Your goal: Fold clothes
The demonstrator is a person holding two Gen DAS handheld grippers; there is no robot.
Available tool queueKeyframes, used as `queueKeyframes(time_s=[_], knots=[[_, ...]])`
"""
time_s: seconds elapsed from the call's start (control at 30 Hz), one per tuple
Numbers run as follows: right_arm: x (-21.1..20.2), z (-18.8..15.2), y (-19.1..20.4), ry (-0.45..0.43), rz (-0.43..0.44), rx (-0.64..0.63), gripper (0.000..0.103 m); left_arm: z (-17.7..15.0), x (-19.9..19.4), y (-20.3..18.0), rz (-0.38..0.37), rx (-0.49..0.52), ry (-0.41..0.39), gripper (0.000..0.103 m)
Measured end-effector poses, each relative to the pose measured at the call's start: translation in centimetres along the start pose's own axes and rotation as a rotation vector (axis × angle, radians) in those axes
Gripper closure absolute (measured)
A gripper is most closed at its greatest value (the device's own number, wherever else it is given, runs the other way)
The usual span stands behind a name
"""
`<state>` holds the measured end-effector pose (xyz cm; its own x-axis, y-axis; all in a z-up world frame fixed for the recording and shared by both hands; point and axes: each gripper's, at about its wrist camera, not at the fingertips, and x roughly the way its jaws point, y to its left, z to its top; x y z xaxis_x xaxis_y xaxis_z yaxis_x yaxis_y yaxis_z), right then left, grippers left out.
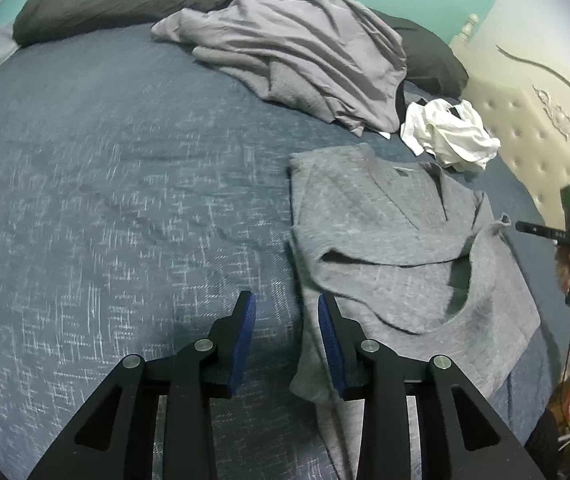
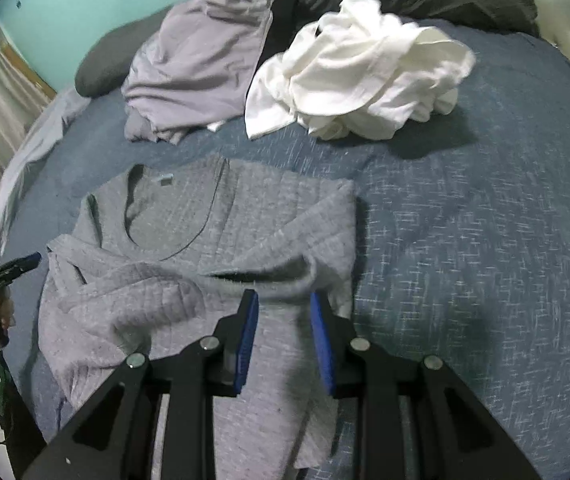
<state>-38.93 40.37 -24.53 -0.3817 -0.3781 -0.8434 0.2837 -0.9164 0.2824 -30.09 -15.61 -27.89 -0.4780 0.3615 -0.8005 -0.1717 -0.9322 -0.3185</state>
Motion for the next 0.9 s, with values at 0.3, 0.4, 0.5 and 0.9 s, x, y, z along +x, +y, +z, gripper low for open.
queueKeyframes(time_s=[0.3,0.4,0.5,0.9], knots=[[0.5,-1.3,-1.0,0.005,-0.015,-0.016,0.076,0.4,2.4,-1.0,-0.014,0.07,0.007,0.066],[1.8,-1.0,-0.3,0.012,-0.013,-0.026,0.076,1.0,3.1,-1.7,-0.018,0.109,-0.002,0.056],[3.0,-0.8,0.2,0.014,-0.013,-0.031,0.076,1.6,3.9,-1.9,-0.029,0.117,-0.007,0.055],[4.1,-0.1,0.9,-0.037,-0.015,-0.074,0.076,3.8,5.9,-2.4,-0.069,0.119,-0.039,0.053]])
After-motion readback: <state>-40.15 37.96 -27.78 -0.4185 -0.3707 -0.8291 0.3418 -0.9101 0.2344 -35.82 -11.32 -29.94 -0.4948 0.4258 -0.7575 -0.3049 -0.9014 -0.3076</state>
